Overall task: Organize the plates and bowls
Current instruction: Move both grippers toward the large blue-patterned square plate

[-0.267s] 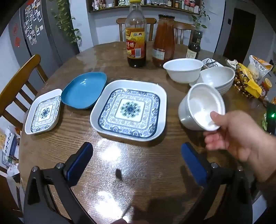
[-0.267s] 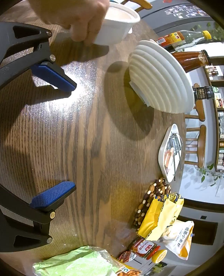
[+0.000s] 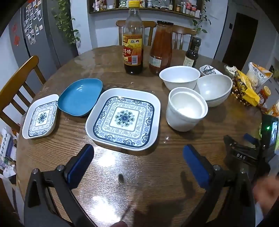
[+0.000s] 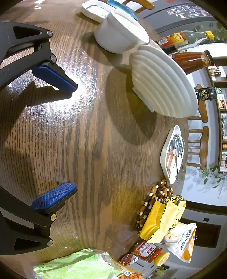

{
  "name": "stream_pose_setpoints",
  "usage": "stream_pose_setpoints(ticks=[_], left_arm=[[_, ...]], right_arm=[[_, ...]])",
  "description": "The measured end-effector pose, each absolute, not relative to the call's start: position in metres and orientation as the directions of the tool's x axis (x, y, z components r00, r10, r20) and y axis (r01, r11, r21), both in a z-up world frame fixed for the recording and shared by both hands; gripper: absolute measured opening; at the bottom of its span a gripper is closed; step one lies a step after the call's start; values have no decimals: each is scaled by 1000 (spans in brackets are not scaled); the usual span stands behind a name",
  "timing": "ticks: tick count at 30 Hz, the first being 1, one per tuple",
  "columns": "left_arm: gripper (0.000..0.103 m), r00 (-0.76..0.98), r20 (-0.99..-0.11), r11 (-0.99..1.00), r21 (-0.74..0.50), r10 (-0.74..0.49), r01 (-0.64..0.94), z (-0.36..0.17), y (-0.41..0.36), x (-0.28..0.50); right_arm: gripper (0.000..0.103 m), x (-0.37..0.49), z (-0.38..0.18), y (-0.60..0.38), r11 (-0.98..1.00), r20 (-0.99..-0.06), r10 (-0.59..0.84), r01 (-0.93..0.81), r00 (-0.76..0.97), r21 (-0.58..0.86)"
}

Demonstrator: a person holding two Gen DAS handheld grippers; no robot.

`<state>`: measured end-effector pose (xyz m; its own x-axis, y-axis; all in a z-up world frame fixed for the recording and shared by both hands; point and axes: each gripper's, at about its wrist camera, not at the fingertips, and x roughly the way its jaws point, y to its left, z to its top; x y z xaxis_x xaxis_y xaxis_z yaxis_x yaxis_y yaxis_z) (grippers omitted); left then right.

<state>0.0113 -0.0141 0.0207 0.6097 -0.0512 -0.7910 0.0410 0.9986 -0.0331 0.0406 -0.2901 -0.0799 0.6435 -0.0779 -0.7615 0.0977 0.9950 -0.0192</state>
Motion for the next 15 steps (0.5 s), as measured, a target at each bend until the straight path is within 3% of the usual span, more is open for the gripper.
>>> stream_pose_setpoints(ticks=[10,15], left_arm=[[102,573,-820,1000,-13,0,-19,23,-22,10],[102,609,-793,998,-8,29,-59,29,-12,-2]], right_arm=[[103,41,-80,-291,995,-762,-77,97,643,-19],[103,39,-78,-290,993,-779,-79,122,622,-4]])
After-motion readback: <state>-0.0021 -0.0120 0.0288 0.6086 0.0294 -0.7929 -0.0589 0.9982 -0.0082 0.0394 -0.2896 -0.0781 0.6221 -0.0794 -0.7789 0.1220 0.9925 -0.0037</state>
